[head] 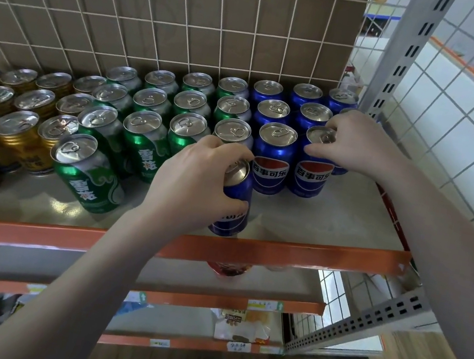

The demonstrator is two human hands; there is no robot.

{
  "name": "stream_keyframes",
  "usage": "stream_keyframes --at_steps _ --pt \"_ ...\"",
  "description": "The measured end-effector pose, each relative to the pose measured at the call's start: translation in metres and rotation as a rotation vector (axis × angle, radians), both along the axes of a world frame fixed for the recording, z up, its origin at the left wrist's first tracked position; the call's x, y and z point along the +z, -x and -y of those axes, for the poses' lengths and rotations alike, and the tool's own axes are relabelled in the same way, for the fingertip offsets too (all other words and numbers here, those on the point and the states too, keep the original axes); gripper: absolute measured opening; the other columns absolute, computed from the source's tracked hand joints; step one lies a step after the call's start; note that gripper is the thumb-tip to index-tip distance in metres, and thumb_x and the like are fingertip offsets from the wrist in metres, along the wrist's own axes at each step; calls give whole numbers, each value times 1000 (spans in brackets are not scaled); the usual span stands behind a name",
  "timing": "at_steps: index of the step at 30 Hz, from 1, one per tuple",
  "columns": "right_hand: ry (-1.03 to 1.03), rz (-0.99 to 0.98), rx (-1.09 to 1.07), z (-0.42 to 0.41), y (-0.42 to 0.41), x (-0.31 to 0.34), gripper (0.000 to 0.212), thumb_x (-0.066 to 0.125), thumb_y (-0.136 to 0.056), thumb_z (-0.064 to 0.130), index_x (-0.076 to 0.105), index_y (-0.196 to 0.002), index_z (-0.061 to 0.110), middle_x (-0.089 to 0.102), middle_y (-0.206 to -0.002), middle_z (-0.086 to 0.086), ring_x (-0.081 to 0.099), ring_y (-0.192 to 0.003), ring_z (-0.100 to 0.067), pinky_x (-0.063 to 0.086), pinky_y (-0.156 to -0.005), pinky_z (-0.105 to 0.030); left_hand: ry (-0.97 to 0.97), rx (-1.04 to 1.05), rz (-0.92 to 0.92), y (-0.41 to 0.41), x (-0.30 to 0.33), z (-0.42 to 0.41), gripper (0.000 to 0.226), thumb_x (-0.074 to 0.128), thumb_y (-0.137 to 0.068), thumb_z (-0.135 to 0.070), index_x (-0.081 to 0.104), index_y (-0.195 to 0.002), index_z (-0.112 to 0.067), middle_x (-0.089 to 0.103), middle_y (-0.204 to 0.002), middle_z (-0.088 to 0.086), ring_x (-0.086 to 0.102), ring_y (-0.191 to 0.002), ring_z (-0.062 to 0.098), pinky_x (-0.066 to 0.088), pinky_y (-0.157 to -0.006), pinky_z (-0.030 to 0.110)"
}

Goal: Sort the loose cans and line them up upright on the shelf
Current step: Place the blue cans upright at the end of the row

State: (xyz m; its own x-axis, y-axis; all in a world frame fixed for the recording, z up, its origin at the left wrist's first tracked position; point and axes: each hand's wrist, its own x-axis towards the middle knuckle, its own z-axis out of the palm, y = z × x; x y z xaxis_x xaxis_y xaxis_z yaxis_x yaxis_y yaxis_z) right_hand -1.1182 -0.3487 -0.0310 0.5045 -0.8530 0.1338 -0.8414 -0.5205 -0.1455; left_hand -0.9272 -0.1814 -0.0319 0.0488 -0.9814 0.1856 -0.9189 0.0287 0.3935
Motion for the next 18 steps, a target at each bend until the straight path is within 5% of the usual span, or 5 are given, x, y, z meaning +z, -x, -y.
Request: stream_keyframes --at_steps 4,11,18 --pt "-5 58 -18 -2 2 -2 44 67 -78 49 59 -72 5 55 -67 -9 50 -62 -20 33 -51 -30 -3 5 4 1 -1 1 63 79 -67 -37 54 -125 -33 52 -116 -3 54 -98 21 48 -75 35" --pt "-10 202 -145 -35 22 -3 53 59 -86 47 56 -120 7 59 -114 -13 56 -101 -27 41 -77 -34 -23 -37 4 10 -1 10 65 79 -67 -38 53 -126 -35 52 -121 -4 54 -103 21 48 -78 36" --pt "-14 161 -370 -99 58 -73 45 55 -90 38 56 -125 9 57 -119 -16 54 -109 -34 45 -89 -42 -59 -118 23 24 2 30 63 77 -67 -40 53 -125 -34 54 -116 -4 53 -100 18 46 -76 33"
